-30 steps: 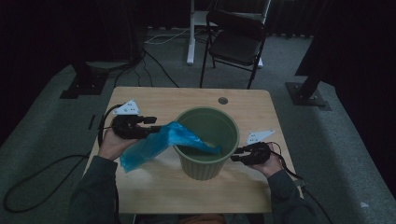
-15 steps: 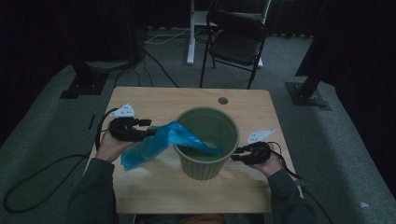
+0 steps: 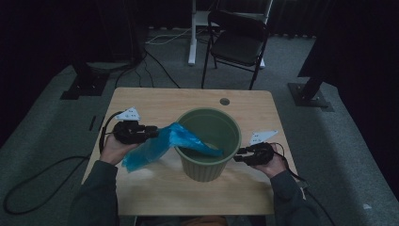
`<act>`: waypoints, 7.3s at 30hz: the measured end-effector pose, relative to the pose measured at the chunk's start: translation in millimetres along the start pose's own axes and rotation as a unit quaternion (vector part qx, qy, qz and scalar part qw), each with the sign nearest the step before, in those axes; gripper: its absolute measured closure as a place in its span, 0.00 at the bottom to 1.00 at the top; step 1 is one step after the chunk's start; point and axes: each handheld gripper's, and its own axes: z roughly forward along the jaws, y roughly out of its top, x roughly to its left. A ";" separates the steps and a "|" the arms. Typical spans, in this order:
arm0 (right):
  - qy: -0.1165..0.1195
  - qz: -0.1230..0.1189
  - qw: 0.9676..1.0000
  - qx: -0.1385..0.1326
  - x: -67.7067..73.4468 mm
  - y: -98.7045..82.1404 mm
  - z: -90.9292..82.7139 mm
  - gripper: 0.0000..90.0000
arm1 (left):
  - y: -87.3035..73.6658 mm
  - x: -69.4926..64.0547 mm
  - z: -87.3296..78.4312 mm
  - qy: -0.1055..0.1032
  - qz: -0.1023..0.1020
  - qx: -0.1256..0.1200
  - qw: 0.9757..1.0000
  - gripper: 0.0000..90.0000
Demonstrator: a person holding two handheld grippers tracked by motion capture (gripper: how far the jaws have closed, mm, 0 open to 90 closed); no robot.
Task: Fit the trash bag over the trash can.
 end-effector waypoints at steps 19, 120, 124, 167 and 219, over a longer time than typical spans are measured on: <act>-0.011 0.008 1.000 0.002 -3.1 -0.3 -2.4 0.71 | 3.9 6.1 -4.7 -0.013 0.017 -0.020 1.000 0.55; -0.057 -0.053 0.994 -0.074 32.0 127.8 -44.6 0.93 | 68.1 -40.6 36.9 0.033 0.051 0.001 0.998 0.98; -0.046 -0.056 0.995 -0.076 31.9 127.1 -46.8 0.81 | 71.2 -45.1 34.2 0.043 0.062 -0.007 0.997 0.99; -0.060 -0.093 0.991 -0.071 36.6 173.2 -36.0 1.00 | 78.7 -61.2 35.2 0.019 0.083 -0.034 0.996 0.88; -0.029 -0.091 0.995 -0.042 36.6 190.9 -25.6 0.93 | 86.2 -70.1 57.8 -0.008 0.098 -0.015 0.995 1.00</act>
